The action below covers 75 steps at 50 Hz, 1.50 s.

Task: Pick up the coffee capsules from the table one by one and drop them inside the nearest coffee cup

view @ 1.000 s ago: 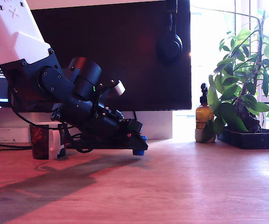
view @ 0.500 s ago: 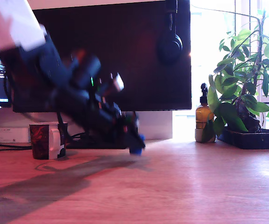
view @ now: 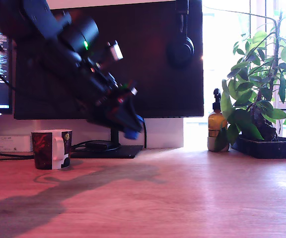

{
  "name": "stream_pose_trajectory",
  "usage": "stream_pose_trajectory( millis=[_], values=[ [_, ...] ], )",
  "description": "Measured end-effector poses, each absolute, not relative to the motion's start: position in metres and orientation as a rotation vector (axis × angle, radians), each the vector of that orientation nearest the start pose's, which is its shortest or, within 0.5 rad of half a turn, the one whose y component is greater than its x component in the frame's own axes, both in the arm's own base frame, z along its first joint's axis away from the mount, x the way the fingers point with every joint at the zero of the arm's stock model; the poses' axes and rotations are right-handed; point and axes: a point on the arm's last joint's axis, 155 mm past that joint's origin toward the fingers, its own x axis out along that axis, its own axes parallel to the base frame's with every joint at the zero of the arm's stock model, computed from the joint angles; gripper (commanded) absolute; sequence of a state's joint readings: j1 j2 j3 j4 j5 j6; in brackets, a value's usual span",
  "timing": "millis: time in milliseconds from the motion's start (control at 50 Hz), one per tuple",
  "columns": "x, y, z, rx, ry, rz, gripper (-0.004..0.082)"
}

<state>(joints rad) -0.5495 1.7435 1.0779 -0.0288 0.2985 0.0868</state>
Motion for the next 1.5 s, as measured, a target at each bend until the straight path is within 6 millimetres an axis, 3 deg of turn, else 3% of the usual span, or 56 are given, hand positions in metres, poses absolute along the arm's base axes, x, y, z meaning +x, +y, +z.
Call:
stream_pose_trajectory(
  millis=[280,640,920,1160,1500],
  values=[
    [0.377,-0.290,0.131,0.147,0.657,-0.816,0.0195],
    [0.371,-0.272,0.131,0.164,0.662,-0.745,0.0195],
    [0.365,-0.262,0.155,0.144,0.600,-0.716,0.0195],
    [0.358,-0.236,0.149,0.136,0.586,-0.665,0.0195],
    [0.353,-0.180,0.151,0.050,0.562,-0.532,0.0195]
  ],
)
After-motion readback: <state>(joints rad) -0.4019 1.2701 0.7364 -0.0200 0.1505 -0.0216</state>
